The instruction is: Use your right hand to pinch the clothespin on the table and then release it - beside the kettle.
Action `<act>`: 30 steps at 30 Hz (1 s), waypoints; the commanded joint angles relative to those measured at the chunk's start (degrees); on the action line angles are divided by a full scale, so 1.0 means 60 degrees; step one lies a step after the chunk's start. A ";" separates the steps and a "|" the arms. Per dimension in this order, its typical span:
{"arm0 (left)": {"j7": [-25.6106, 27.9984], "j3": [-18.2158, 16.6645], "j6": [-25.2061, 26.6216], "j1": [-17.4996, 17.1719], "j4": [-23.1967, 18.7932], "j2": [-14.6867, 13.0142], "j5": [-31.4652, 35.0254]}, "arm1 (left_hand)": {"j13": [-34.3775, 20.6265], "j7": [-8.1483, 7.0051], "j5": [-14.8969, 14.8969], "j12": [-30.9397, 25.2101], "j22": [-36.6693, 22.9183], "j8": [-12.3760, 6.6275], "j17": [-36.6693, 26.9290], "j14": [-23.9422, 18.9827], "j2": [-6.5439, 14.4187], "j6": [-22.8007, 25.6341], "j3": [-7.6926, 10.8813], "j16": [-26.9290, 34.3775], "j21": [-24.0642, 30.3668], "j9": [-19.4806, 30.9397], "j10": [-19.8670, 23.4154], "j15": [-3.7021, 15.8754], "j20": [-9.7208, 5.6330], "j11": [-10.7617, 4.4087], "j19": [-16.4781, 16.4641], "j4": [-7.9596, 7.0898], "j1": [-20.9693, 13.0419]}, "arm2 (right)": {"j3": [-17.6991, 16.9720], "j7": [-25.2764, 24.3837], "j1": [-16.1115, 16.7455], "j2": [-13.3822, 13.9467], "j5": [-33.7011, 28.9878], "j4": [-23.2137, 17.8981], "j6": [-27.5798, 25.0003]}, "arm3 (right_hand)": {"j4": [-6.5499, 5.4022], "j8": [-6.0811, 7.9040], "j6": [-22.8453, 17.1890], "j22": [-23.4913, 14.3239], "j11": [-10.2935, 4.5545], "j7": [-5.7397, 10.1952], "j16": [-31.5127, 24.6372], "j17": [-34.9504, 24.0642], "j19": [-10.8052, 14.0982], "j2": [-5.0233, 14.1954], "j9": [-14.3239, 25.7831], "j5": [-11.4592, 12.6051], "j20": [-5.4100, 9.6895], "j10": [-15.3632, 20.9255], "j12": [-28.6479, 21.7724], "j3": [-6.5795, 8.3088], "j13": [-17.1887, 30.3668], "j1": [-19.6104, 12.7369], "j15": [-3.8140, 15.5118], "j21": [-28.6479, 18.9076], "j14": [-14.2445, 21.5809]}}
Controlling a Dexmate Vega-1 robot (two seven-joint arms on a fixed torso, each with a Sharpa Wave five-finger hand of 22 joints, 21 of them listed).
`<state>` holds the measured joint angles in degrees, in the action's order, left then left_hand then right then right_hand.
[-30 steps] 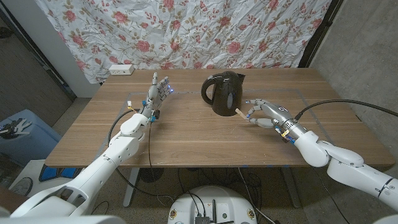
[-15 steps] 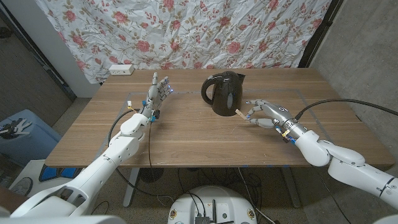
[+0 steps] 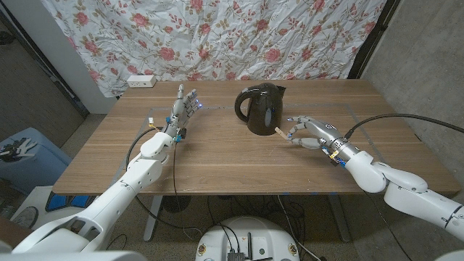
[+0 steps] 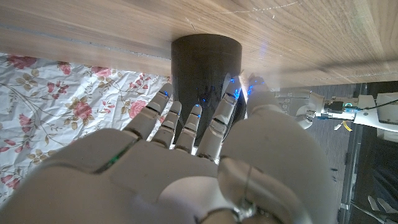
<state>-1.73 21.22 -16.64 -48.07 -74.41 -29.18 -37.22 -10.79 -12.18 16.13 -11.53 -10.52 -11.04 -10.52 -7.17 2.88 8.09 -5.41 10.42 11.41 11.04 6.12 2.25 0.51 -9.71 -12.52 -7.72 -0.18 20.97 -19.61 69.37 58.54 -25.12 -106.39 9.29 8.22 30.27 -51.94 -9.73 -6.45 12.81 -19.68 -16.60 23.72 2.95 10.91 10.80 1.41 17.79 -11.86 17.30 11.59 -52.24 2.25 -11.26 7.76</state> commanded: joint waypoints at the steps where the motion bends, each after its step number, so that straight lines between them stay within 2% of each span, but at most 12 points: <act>1: 0.0001 0.0000 -0.0003 -0.0005 -0.0001 0.0000 0.0001 | -0.0019 -0.0083 0.0077 -0.0056 -0.0023 -0.0061 -0.0035 -0.0080 0.0104 0.0005 0.0008 0.0076 0.0072 0.0047 0.0023 0.0066 0.0016 -0.0052 -0.0083 -0.0055 -0.0007 | -0.0031 0.0105 -0.0032 0.0062 0.0041 0.0005 0.0067 | 0.0002 -0.0096 0.0106 -0.0024 -0.0003 -0.0013 0.0016 -0.0012 0.0023 0.0027 0.0023 -0.0011 -0.0084 -0.0078 0.0026 -0.0063 0.0043 0.0049 0.0467 0.0027 -0.0039; 14: 0.0000 -0.0001 -0.0003 -0.0006 -0.0002 -0.0002 0.0000 | -0.0019 -0.0083 0.0077 -0.0054 -0.0023 -0.0061 -0.0035 -0.0081 0.0105 0.0007 0.0008 0.0077 0.0068 0.0047 0.0016 0.0067 0.0005 -0.0072 -0.0074 -0.0055 -0.0007 | -0.0049 0.0083 -0.0032 0.0114 -0.0062 0.0019 0.0059 | 0.0012 -0.0197 0.0210 -0.0023 0.0038 -0.0005 0.0038 0.0003 0.0000 -0.0015 0.0016 0.0004 -0.0144 -0.0127 0.0032 -0.0125 0.0044 0.0096 0.0420 0.0032 -0.0040; 30: 0.0002 -0.0002 0.0000 -0.0007 -0.0006 -0.0004 0.0000 | -0.0020 -0.0083 0.0077 -0.0052 -0.0023 -0.0061 -0.0035 -0.0085 0.0104 0.0008 0.0007 0.0078 0.0070 0.0047 0.0013 0.0061 0.0012 -0.0066 -0.0077 -0.0055 -0.0007 | 0.0018 -0.0165 -0.0175 0.0353 -0.0867 0.0017 0.0112 | 0.0032 -0.0183 0.0124 -0.0023 -0.0006 -0.0002 0.0051 0.0016 -0.0004 0.0001 0.0075 0.0023 -0.0148 -0.0115 0.0014 -0.0151 0.0045 0.0092 0.0448 0.0029 -0.0026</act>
<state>-1.73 21.23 -16.66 -48.11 -74.42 -29.19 -37.22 -10.78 -12.18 16.13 -11.53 -10.52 -11.04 -10.52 -7.17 2.88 8.09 -5.41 10.42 11.41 11.04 6.12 2.25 0.51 -9.72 -12.52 -7.72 -0.18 20.74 -19.53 68.84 59.91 -27.48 -106.40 9.62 8.46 29.00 -50.93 -9.72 -6.45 12.59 -19.68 -16.49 23.73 2.95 11.08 10.82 0.60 17.17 -11.86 16.61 11.59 -52.25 2.05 -11.26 7.57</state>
